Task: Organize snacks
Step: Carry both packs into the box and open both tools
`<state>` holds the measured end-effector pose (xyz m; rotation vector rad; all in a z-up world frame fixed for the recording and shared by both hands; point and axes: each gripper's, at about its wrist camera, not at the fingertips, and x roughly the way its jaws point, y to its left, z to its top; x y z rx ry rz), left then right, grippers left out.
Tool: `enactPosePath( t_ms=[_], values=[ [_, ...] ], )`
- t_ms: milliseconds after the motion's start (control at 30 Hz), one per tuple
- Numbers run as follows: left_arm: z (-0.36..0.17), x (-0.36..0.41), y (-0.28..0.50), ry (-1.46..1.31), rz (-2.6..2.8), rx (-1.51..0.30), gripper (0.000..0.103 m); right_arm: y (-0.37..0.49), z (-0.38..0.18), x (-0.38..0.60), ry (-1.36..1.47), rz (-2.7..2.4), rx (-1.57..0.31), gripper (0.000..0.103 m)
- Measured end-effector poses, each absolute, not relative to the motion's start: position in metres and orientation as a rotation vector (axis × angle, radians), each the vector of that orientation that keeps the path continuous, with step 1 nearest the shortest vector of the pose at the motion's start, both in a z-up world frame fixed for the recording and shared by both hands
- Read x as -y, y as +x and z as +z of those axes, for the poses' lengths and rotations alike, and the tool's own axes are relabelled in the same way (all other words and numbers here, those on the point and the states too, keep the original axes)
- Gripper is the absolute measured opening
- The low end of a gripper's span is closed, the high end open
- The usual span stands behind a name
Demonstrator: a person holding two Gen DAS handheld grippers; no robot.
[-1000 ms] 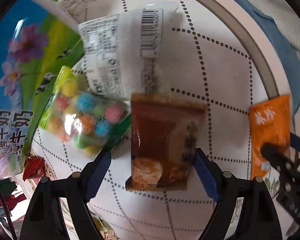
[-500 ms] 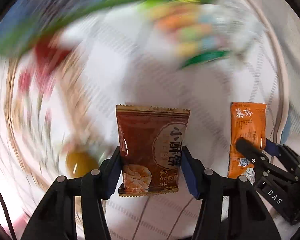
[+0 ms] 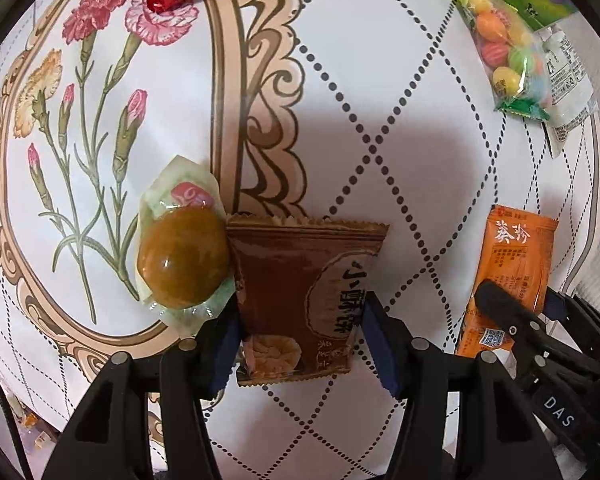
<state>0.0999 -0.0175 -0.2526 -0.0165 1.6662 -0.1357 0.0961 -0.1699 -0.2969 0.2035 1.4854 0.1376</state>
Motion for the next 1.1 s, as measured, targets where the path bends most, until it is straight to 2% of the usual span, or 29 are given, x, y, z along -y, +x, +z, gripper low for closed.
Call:
enactPosePath(
  t_ms=[100,133,267,567,733,867,1100],
  values=[
    [-0.237,0.028,0.103,0.007,-0.143,-1.638,0.053,0.102,-0.303,0.151,0.205,0.129,-1.488,0.058],
    [-0.233,0.031,0.101,-0.019,-0.146,-1.698,0.053,0.102,-0.305,0.15,0.212,0.13,-1.485,0.059],
    [-0.205,0.039,0.099,-0.03,-0.182,-1.654,0.053,0.098,-0.305,0.154,0.221,0.142,-1.452,0.05],
    [-0.118,0.046,0.109,-0.119,-0.257,-1.53,0.053,0.089,-0.261,0.16,0.315,0.194,-1.375,0.041],
    [-0.061,0.045,0.138,-0.191,-0.311,-1.454,0.053,0.102,-0.223,0.164,0.355,0.227,-1.301,0.041],
    [-0.016,0.044,0.182,-0.231,-0.345,-1.394,0.053,0.126,-0.165,0.174,0.389,0.255,-1.18,0.041],
    [-0.007,0.035,0.281,-0.228,-0.334,-1.385,0.053,0.207,-0.071,0.188,0.331,0.25,-1.001,0.041]
  ],
)
